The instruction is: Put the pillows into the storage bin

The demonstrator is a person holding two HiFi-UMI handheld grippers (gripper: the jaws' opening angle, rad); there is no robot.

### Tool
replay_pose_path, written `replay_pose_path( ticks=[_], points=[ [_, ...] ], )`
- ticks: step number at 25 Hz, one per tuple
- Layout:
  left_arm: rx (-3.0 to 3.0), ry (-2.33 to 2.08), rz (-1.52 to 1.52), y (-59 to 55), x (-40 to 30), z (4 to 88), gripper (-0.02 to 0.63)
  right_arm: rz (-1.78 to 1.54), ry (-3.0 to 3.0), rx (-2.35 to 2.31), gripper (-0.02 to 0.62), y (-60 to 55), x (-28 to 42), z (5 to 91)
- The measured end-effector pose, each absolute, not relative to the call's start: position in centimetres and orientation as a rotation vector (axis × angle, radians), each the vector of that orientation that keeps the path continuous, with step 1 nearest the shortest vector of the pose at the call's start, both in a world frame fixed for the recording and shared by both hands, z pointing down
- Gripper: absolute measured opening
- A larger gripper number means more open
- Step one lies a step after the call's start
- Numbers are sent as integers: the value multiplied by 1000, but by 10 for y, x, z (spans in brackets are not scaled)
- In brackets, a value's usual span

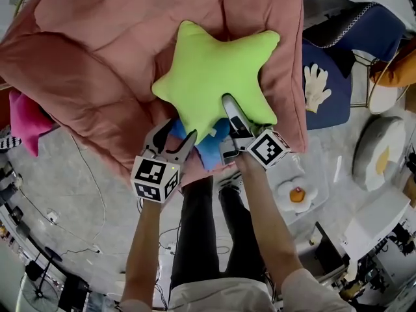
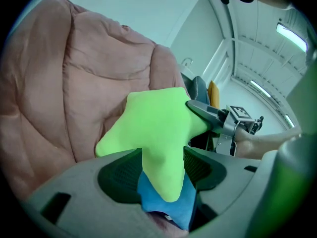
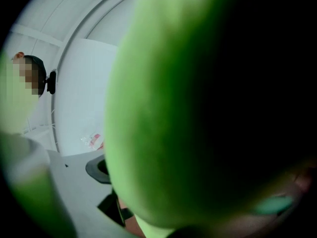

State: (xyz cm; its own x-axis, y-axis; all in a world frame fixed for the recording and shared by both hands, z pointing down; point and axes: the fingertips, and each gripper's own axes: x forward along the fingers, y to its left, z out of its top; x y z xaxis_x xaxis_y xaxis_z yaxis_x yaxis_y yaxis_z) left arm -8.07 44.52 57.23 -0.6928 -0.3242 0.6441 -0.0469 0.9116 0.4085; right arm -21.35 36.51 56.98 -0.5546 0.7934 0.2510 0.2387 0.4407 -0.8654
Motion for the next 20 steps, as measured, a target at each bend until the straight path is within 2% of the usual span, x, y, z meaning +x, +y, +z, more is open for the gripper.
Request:
replay_pose_path(
  ticks=[20],
  points=[
    [525, -2305, -380, 347, -37, 539, 259, 1317, -2067, -789, 451, 244, -138, 528]
  ],
)
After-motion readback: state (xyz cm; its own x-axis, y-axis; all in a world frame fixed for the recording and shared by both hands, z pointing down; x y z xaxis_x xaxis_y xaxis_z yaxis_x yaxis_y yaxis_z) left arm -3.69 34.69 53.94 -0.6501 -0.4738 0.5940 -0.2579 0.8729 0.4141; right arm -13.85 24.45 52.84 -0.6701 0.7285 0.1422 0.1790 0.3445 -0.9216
